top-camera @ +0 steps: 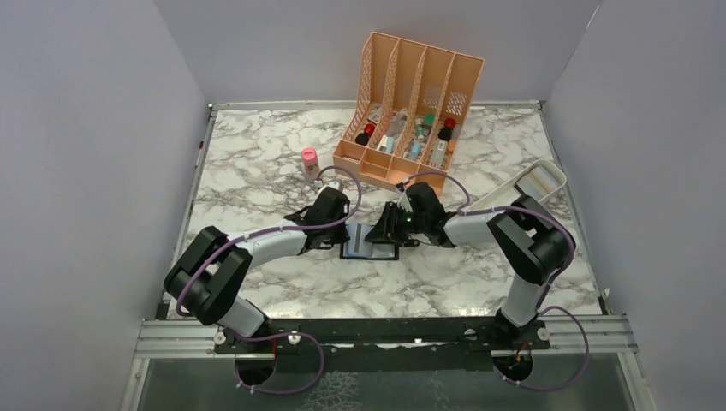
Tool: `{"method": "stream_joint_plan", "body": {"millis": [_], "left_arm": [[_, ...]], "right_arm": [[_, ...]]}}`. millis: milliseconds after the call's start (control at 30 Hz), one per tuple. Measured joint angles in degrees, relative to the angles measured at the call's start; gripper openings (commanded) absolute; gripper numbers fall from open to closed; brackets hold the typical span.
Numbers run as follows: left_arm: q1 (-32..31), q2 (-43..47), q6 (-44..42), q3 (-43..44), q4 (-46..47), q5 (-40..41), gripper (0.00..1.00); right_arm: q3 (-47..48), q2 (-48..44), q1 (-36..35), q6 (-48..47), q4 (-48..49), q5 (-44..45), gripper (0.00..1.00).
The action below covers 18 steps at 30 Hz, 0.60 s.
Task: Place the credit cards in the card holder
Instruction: Insert the credit card into the card holder.
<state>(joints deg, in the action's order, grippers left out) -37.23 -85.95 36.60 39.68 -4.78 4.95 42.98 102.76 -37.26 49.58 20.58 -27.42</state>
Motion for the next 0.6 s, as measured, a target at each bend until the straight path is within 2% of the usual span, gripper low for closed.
{"method": "stream_joint_plan", "body": {"millis": [333, 600], "left_arm": [[0.0, -0.2, 0.3, 0.0, 0.6, -0.9, 0.17], [0.0, -0.2, 0.2, 0.3, 0.0, -0.9, 0.19]], "right_arm": [[-0.6, 0.4, -0.2, 1.5, 3.2, -0.8, 0.36], [-0.3, 0.0, -0.2, -0.3, 1.2, -0.6, 0.37]]}}
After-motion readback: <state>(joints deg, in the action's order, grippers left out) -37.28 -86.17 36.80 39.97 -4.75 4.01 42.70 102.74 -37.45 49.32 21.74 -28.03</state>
